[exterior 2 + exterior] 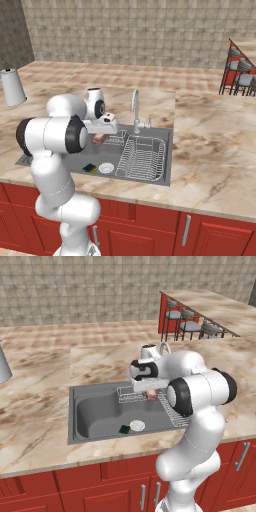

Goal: Pick up the bar soap and sponge from the sink, and place them back in the cabinet, and close the cabinet door.

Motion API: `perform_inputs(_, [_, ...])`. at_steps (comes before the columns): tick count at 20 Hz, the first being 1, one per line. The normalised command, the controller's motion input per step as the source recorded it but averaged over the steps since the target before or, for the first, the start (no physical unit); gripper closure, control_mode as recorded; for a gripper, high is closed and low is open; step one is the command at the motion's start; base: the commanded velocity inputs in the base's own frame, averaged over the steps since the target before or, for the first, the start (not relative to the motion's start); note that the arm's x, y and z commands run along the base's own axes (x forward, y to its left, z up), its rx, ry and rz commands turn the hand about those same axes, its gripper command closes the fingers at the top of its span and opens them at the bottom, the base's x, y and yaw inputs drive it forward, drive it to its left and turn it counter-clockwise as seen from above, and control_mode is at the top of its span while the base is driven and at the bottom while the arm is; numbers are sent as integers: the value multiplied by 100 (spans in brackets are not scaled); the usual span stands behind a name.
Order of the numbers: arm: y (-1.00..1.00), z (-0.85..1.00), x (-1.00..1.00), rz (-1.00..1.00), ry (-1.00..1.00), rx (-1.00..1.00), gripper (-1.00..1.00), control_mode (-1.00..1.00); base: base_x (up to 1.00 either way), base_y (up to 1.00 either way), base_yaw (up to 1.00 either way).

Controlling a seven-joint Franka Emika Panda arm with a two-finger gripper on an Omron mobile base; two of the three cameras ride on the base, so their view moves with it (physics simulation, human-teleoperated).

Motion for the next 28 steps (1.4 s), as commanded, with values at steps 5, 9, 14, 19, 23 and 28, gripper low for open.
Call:
perform_inputs(5, [0,40,-12,0,0,0,100,-100,0,0,0])
perform_inputs(9, [-1,33,-22,0,0,0,100,-100,0,0,0])
perform_inputs(14, [-2,28,-35,0,0,0,100,-100,0,0,0])
perform_inputs(19, [-14,20,-40,0,0,0,100,-100,0,0,0])
perform_inputs(23, [-20,22,-41,0,0,0,100,-100,0,0,0])
perform_inputs(28, [-19,30,-39,0,0,1,100,-100,0,0,0])
